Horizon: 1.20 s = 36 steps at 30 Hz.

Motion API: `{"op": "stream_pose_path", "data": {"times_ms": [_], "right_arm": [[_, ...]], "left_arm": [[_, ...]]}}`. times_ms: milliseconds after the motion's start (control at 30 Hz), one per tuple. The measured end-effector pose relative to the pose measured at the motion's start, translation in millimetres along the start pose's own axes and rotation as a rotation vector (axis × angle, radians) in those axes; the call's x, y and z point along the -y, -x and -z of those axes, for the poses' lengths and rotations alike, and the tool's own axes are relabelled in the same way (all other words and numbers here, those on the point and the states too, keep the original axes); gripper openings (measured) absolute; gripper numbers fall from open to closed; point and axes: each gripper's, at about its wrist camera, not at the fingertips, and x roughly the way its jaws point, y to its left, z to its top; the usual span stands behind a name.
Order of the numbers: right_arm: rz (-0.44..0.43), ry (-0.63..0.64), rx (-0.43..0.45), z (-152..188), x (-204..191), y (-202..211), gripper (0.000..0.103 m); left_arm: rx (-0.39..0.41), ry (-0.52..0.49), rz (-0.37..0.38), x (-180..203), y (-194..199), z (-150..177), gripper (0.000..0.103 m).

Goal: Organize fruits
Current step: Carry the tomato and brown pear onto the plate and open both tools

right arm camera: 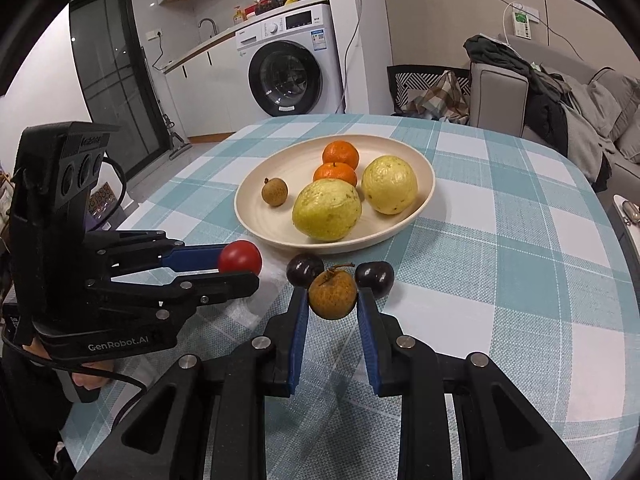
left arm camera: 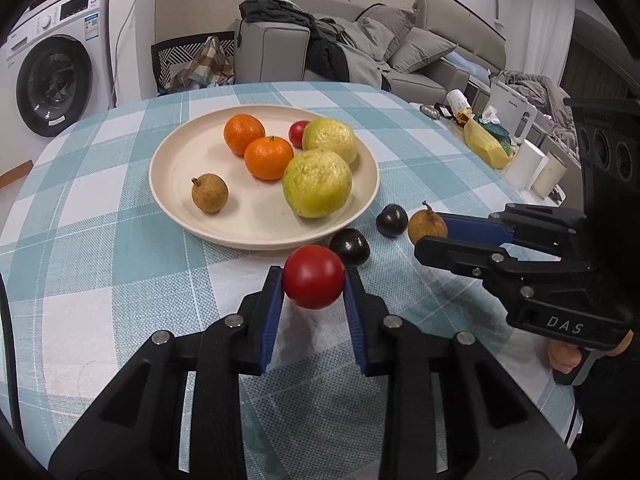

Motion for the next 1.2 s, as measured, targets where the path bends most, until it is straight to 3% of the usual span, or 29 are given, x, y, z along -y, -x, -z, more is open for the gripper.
{"op": "stream_pose_path", "data": {"times_ms": [433, 867, 1200], "right_arm": [[0.029, -0.070, 0.111, -13, 15, 15, 0.026], [0.027, -0.046, 0.126, -44, 22, 7, 0.026], [0.023, -0.045, 0.097, -47, 26, -13, 0.026]], "left_arm": [[0.124, 0.032, -0.037, -13, 30, -18, 0.027], [0.142, 0.059, -0.062, -28, 14, -48, 0.027], [0.117, 0.065, -0.091, -39, -11, -55, 0.027]]}}
